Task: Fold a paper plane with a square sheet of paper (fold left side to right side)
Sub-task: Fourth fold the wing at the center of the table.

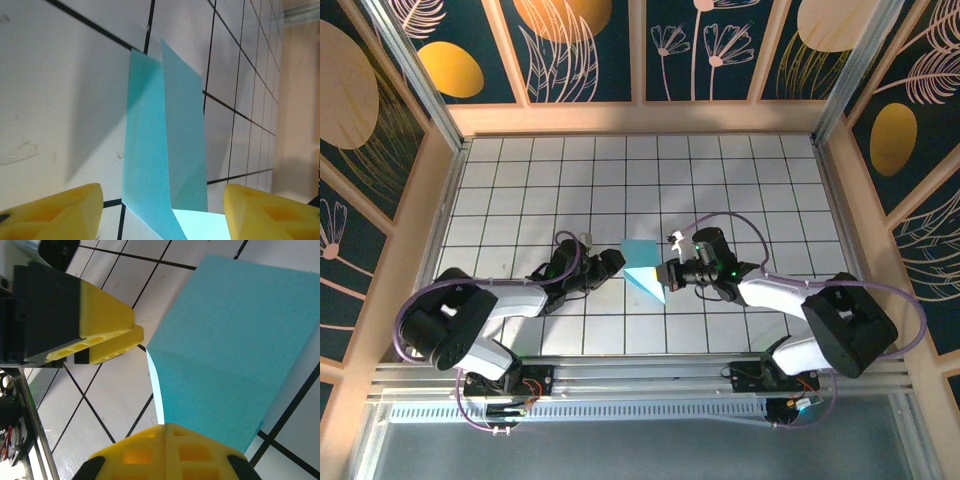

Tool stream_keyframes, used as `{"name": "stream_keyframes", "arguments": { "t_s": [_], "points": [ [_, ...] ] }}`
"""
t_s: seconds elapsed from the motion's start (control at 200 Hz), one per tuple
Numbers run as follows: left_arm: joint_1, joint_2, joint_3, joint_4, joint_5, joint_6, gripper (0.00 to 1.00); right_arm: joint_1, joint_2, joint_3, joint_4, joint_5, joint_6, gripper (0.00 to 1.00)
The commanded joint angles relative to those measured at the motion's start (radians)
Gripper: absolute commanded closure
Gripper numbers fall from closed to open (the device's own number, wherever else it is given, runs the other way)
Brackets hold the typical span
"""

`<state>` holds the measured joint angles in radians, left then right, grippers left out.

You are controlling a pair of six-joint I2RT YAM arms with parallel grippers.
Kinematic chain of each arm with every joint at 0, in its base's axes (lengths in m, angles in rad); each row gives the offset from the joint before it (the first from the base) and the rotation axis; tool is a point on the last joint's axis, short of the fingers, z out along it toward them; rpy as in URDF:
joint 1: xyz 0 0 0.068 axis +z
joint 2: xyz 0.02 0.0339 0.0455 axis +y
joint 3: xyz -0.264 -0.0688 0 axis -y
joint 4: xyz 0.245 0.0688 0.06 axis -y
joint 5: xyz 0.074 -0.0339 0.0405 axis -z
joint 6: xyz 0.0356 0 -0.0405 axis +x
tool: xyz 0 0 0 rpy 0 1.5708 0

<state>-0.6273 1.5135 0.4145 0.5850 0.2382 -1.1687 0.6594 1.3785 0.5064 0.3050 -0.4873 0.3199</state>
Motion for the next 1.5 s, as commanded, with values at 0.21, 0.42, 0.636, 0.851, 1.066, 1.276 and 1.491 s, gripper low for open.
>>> {"name": "stream_keyframes", "arguments": {
  "t_s": [0.21, 0.42, 0.636, 0.851, 1.066, 1.276, 1.491],
  "points": [
    [0.011, 0.159, 0.100, 0.148, 0.114, -0.021, 0.48, -0.017, -0.026, -0.024, 0.031, 0.010, 0.001, 1.00],
    [0.012, 0.231, 0.155, 0.114, 0.104, 0.010, 0.61, -0.022, -0.026, -0.031, 0.028, 0.014, 0.002, 1.00],
    [0.012, 0.237, 0.176, 0.070, 0.075, 0.033, 0.83, -0.030, -0.024, -0.026, -0.013, 0.036, -0.008, 1.00],
    [0.011, 0.235, 0.172, 0.081, 0.091, 0.018, 0.99, -0.036, -0.059, 0.002, -0.092, 0.103, 0.000, 0.81],
    [0.008, 0.232, 0.153, 0.121, 0.102, -0.040, 1.00, -0.019, -0.164, 0.076, -0.300, 0.256, 0.014, 0.61],
    [-0.012, 0.223, 0.167, 0.102, 0.087, -0.067, 1.00, 0.146, -0.220, 0.176, -0.522, 0.528, 0.072, 0.56],
    [-0.029, 0.221, 0.186, 0.076, 0.072, -0.068, 1.00, 0.365, -0.106, 0.229, -0.609, 0.756, 0.189, 0.52]
  ]
}}
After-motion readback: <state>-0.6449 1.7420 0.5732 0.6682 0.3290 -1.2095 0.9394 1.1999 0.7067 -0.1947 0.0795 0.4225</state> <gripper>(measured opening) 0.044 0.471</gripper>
